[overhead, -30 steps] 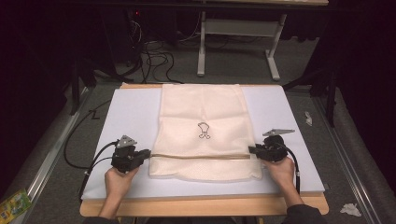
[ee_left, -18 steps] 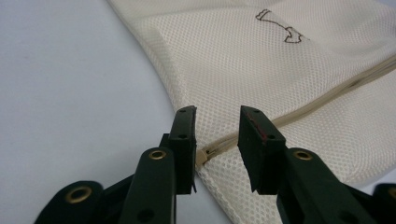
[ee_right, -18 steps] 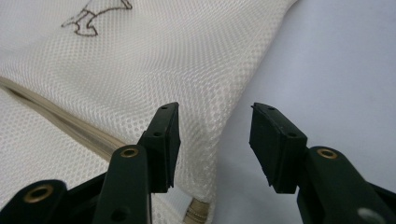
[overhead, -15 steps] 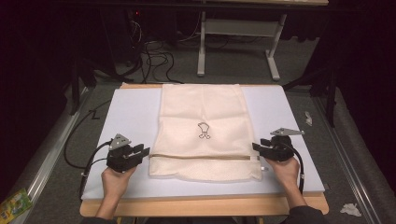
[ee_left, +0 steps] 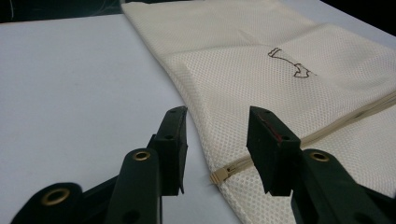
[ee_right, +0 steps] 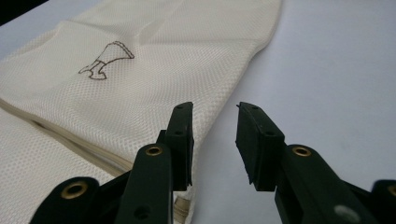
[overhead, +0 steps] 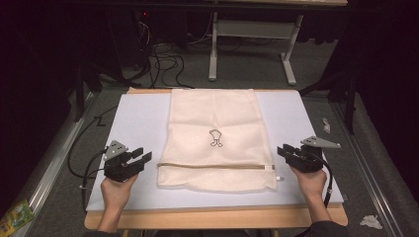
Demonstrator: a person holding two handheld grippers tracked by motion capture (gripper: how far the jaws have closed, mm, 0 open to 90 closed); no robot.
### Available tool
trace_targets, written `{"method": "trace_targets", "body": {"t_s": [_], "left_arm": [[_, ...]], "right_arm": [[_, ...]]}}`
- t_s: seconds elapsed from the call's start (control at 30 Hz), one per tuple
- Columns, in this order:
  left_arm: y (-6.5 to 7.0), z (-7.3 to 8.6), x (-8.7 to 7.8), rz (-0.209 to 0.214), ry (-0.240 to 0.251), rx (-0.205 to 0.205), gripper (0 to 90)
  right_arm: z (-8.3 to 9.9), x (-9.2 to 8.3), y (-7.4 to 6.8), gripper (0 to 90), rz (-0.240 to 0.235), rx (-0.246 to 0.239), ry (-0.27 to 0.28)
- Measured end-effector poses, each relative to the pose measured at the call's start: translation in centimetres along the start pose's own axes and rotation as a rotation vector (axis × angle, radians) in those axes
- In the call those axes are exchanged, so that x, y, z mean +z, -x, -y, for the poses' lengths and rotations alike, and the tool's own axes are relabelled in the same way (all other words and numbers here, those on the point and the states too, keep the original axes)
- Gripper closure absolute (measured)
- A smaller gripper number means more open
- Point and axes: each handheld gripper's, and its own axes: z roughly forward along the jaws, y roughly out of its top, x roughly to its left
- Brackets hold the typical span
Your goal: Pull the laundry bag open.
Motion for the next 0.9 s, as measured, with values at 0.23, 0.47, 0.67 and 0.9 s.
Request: {"method": "trace_targets", "body": {"t_s": [0.23, 0.47, 0.67, 0.9], "left_arm": [[-0.5, 0.1, -0.5, -0.034, 0.003, 0.003, 54.9], [-1.3, 0.3, -0.9, -0.053, 0.014, -0.008, 52.2], [-1.9, 0.7, -1.0, -0.071, 0.027, -0.024, 51.8], [-2.7, 1.2, -0.7, -0.089, 0.026, -0.053, 51.2]], "right_arm": [[0.2, -1.1, 1.0, 67.5, 0.019, 0.019, 0.038], [0.8, -2.1, 2.1, 67.7, 0.042, 0.036, 0.056], [1.4, -2.7, 3.2, 66.8, 0.063, 0.057, 0.073], [2.4, -2.5, 4.2, 66.8, 0.085, 0.087, 0.068]]}}
